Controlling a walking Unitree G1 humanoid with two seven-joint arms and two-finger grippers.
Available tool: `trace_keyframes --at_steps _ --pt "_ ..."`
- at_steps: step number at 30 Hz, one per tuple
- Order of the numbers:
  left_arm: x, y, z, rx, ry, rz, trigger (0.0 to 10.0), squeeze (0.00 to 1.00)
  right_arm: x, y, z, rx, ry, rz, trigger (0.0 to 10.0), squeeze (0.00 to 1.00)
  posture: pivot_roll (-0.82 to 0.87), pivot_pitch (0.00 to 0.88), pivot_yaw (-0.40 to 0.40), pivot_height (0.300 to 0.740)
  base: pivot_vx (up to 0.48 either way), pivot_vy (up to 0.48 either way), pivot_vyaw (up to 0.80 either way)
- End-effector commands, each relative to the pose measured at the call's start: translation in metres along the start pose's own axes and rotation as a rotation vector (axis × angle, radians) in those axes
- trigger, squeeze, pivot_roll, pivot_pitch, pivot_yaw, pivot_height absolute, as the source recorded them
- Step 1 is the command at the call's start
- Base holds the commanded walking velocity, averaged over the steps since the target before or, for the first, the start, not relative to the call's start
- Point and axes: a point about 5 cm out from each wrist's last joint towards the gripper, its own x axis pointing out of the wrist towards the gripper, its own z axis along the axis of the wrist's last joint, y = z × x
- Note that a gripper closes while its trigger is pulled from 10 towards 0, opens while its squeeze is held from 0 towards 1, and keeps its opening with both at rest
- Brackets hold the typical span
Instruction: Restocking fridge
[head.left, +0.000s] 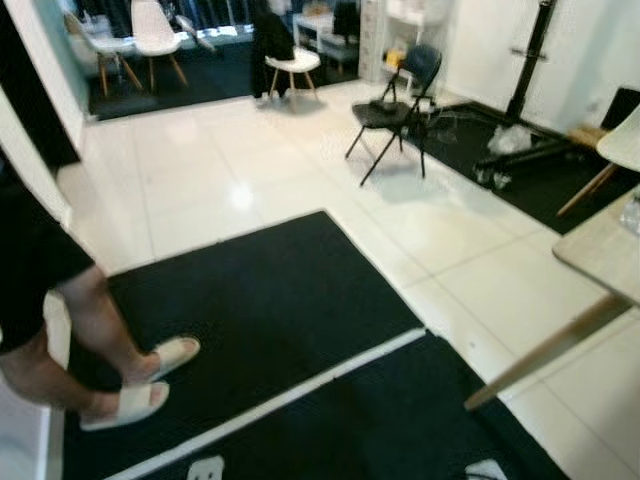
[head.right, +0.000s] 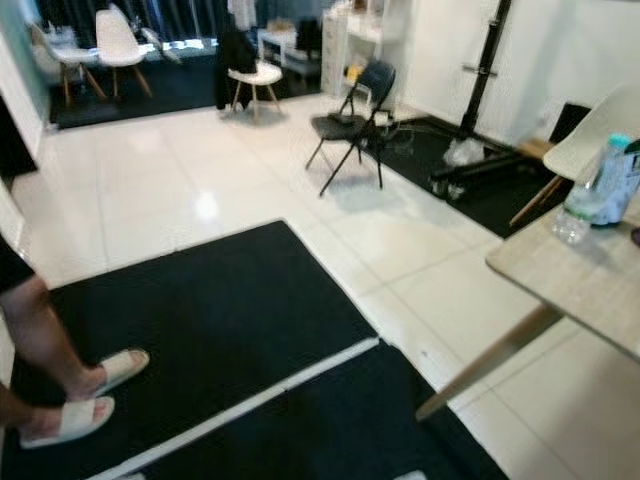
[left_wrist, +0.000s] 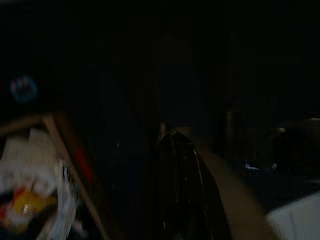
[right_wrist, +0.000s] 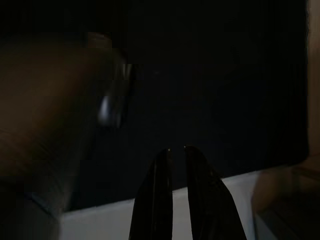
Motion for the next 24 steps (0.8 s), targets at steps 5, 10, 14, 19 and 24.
trace_keyframes --at_steps 5,10,14,19,24 --pt "-0.0013 0.0015 -0.0057 -0.008 0.020 0.008 10.0 0.00 -0.0002 -0.0003 -0.0023 -0.006 0.010 0.002 10.0 0.00 -0.11 0.000 0.053 0.740 0.319 0.000 0.00" --pt "-0.0012 0.0015 -0.0054 -0.011 0.019 0.009 10.0 0.00 -0.0002 -0.0006 -0.0020 -0.007 0.010 0.001 10.0 0.00 -0.11 0.000 0.053 0.740 0.322 0.000 0.00" --pt "-0.0012 0.0015 -0.0054 -0.014 0.018 0.011 10.0 0.00 -0.0002 -0.0002 -0.0027 -0.008 0.012 0.001 10.0 0.00 -0.11 0.000 0.054 0.740 0.322 0.000 0.00" --pt "-0.0011 0.0016 -0.0052 -0.012 0.020 0.012 10.0 0.00 -0.0003 0.0011 -0.0047 -0.008 0.018 0.004 10.0 0.00 -0.11 0.000 0.057 0.740 0.319 0.000 0.00" --pt "-0.0010 0.0018 -0.0051 -0.007 0.022 0.015 10.0 0.00 0.0001 0.0033 -0.0042 -0.011 0.019 0.007 10.0 0.00 -0.11 0.000 0.057 0.740 0.317 0.000 0.00"
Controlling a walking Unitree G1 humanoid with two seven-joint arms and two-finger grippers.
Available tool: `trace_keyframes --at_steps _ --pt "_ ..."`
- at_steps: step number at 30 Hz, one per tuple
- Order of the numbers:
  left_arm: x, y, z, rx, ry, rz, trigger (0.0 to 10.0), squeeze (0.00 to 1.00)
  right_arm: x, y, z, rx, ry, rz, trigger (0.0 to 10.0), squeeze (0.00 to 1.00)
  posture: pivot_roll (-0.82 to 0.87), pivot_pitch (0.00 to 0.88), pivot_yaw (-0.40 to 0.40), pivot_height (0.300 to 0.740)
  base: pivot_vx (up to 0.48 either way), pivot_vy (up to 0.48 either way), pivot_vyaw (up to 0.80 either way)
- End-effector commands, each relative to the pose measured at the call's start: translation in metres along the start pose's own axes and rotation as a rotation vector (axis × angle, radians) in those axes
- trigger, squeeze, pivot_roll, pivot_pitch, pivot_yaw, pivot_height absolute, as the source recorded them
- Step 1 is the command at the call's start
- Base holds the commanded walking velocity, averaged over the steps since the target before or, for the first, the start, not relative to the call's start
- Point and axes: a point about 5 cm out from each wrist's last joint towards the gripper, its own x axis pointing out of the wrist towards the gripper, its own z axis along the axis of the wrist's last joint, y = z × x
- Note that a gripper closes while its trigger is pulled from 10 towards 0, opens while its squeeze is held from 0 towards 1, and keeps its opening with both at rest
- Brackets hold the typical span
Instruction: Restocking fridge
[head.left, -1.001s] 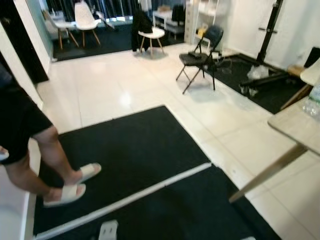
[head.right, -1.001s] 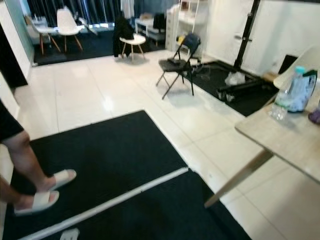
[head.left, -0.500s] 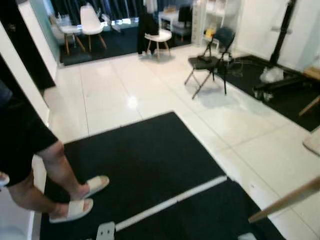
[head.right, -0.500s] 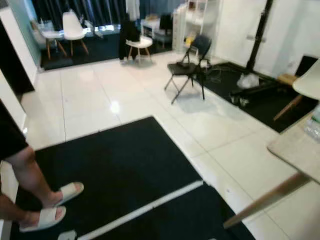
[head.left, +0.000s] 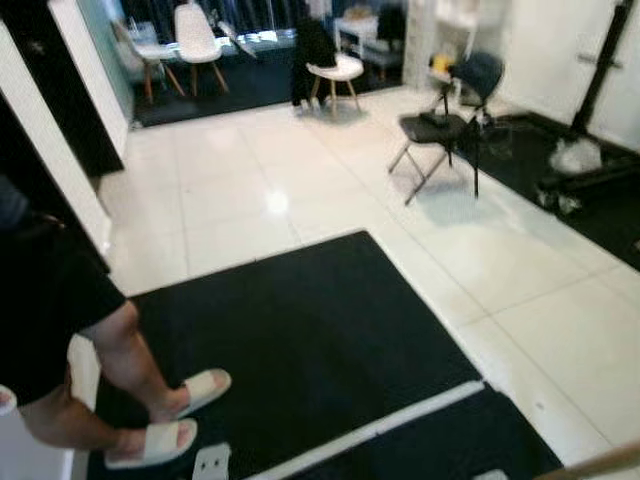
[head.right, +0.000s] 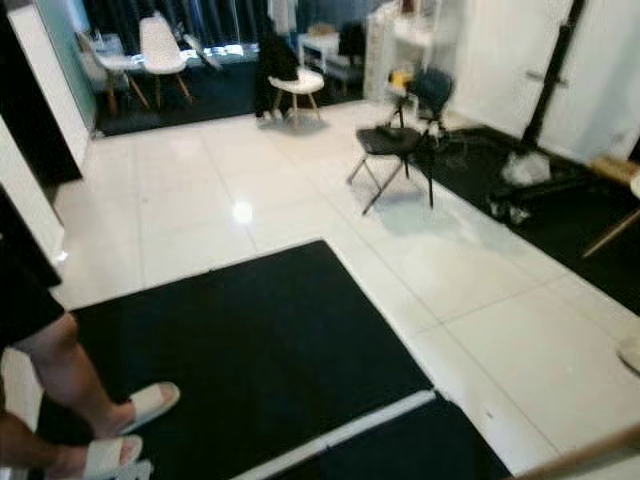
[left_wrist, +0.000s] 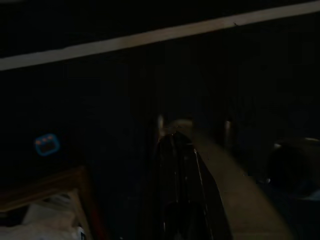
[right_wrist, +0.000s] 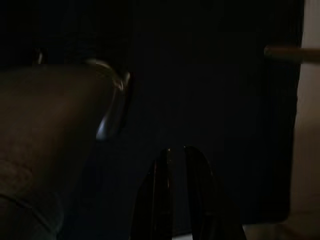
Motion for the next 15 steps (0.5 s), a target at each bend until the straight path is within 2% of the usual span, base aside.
trace_keyframes --at_steps 1,15 --pt "-0.0006 0.0029 -0.0004 0.005 0.010 0.012 10.0 0.00 0.0006 0.0082 -0.0042 0.003 0.016 0.021 10.0 0.00 -0.11 0.000 0.057 0.740 0.315 0.000 0.00" --pt "-0.0007 0.0032 -0.0010 0.001 0.012 0.018 10.0 0.00 0.0023 0.0145 0.0047 -0.002 0.010 0.031 10.0 0.00 -0.11 0.000 0.059 0.740 0.299 0.000 0.00"
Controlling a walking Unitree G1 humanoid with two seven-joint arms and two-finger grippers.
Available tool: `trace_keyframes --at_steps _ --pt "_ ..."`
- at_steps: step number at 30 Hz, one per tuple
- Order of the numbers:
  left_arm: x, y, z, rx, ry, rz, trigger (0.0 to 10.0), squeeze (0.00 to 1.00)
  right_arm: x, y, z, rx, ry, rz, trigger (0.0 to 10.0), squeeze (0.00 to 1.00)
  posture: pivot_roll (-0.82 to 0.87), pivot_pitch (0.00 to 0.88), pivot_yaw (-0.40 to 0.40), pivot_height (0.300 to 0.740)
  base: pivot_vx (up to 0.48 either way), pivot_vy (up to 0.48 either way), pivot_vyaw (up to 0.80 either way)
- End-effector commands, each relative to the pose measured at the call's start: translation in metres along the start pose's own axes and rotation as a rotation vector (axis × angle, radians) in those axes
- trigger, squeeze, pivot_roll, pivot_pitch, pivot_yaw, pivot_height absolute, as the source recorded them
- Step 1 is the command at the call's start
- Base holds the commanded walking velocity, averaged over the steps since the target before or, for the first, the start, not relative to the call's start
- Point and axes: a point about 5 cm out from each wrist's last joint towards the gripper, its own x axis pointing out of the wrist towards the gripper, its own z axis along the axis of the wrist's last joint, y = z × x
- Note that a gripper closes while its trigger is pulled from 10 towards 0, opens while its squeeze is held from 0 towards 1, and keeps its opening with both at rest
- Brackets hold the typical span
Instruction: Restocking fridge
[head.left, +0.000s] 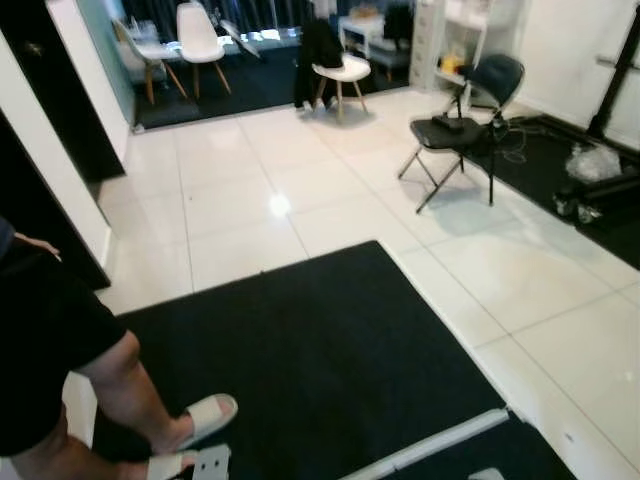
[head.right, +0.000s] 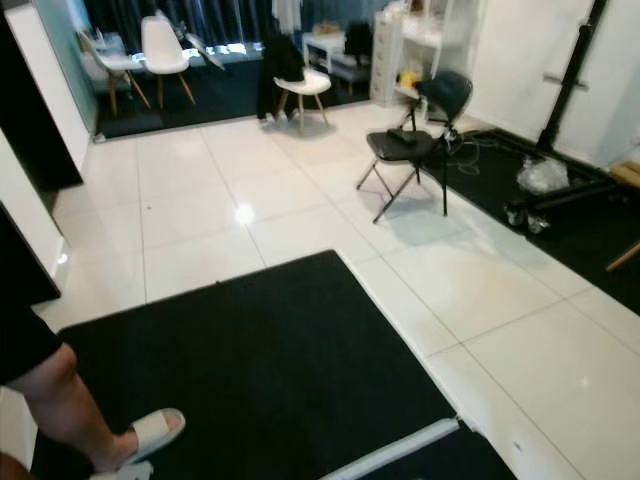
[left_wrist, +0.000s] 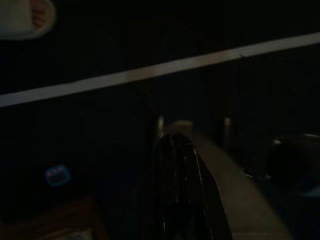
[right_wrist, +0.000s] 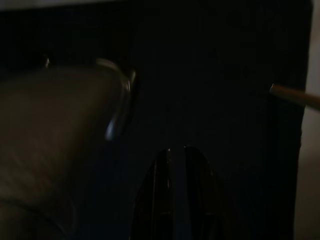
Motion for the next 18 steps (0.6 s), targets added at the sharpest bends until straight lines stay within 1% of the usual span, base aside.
trace_keyframes --at_steps 1,7,10,15,18 --pt "-0.001 0.004 -0.002 0.005 0.012 0.014 10.0 0.00 0.001 0.008 -0.003 -0.001 0.015 0.022 10.0 0.00 -0.11 0.000 0.059 0.740 0.277 0.000 0.00" --pt "-0.001 0.004 -0.001 0.010 0.013 0.016 10.0 0.00 0.000 0.005 -0.006 -0.003 0.021 0.019 10.0 0.00 -0.11 0.000 0.059 0.740 0.268 0.000 0.00" --pt "-0.001 0.004 -0.002 0.011 0.014 0.017 10.0 0.00 -0.002 -0.004 -0.012 -0.005 0.032 0.009 10.0 0.00 -0.11 0.000 0.057 0.740 0.256 0.000 0.00" --pt "-0.001 0.004 0.000 -0.004 0.003 0.026 10.0 0.00 -0.003 -0.009 -0.017 -0.005 0.039 0.003 10.0 0.00 -0.11 0.000 0.060 0.740 0.000 0.000 0.00" --pt "0.000 0.003 0.004 -0.004 -0.008 0.015 10.0 0.00 -0.003 -0.004 -0.024 -0.003 0.047 0.010 10.0 0.00 -0.11 0.000 0.063 0.740 0.000 0.000 0.00"
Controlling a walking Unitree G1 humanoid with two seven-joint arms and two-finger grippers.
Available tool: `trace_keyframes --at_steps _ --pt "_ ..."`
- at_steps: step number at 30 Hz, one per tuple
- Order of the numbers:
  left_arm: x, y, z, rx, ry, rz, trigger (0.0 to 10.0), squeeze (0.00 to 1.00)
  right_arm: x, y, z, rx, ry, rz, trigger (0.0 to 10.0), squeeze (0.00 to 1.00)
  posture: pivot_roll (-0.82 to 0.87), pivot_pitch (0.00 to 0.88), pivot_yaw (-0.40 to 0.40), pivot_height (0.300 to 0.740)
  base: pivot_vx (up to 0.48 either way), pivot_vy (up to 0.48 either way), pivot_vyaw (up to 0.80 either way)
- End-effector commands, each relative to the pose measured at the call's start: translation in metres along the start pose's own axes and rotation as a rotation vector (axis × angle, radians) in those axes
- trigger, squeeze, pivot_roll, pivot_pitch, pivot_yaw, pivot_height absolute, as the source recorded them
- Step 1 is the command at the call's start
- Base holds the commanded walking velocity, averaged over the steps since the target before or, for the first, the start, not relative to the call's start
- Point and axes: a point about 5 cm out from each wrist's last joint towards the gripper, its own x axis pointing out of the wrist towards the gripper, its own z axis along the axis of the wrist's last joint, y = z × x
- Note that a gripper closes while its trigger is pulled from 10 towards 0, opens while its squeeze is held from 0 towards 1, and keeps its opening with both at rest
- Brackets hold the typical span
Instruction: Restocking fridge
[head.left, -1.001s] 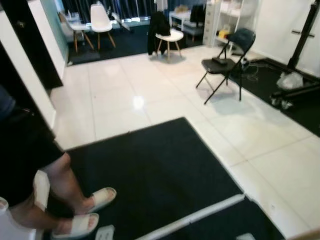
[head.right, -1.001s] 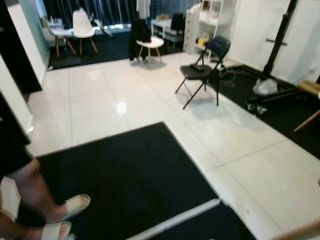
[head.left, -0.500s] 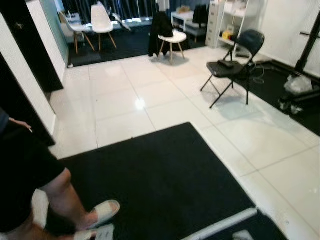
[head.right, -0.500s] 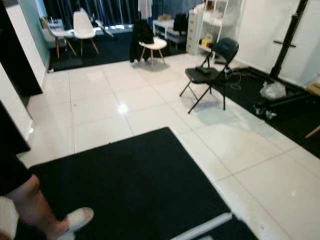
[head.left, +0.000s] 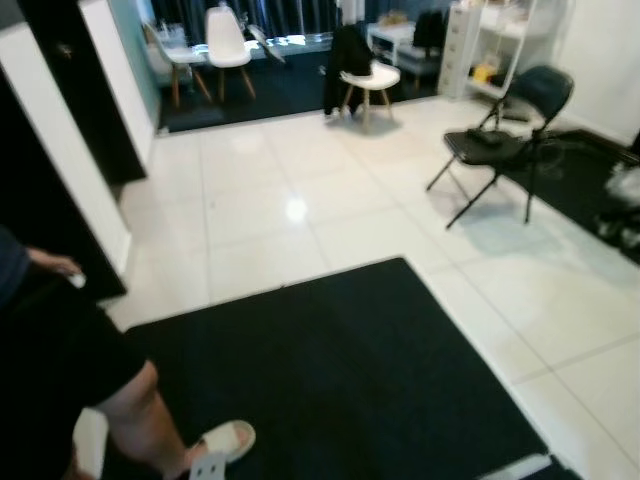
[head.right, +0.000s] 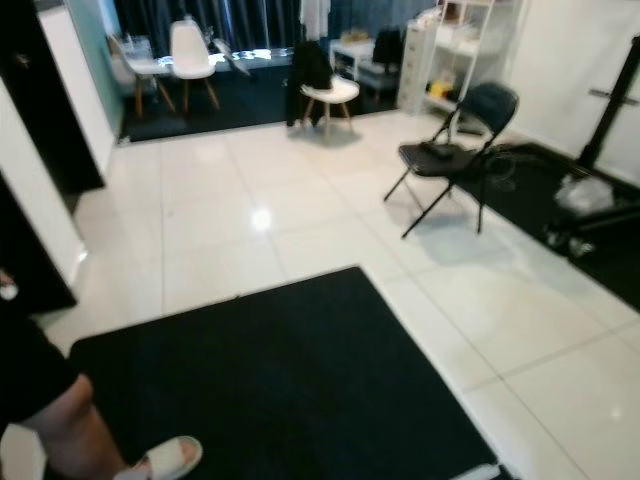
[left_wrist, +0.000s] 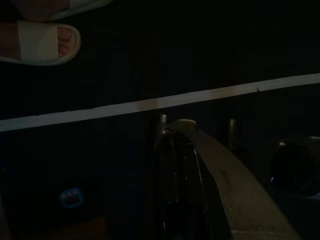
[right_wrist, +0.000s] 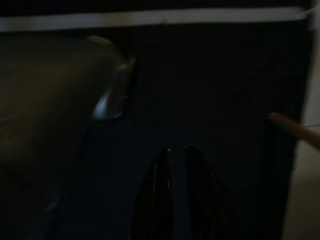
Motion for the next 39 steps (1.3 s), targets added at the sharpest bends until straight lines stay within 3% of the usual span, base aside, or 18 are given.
trace_keyframes --at_steps 1,11,39 --pt "0.000 0.002 0.002 0.007 -0.003 0.004 10.0 0.00 0.000 0.003 -0.004 -0.006 0.008 0.007 10.0 0.00 -0.11 0.000 0.063 0.740 0.000 0.000 0.00" --pt "0.001 0.000 0.005 0.062 0.010 0.000 10.0 0.00 0.001 0.009 0.001 -0.017 0.000 0.021 10.0 0.00 -0.11 0.000 0.065 0.740 0.000 0.000 0.00" --pt "0.002 -0.001 0.005 0.032 0.011 0.002 10.0 0.00 0.004 0.016 0.031 -0.033 -0.041 0.024 10.0 0.00 -0.11 0.000 0.060 0.740 0.000 0.000 0.00"
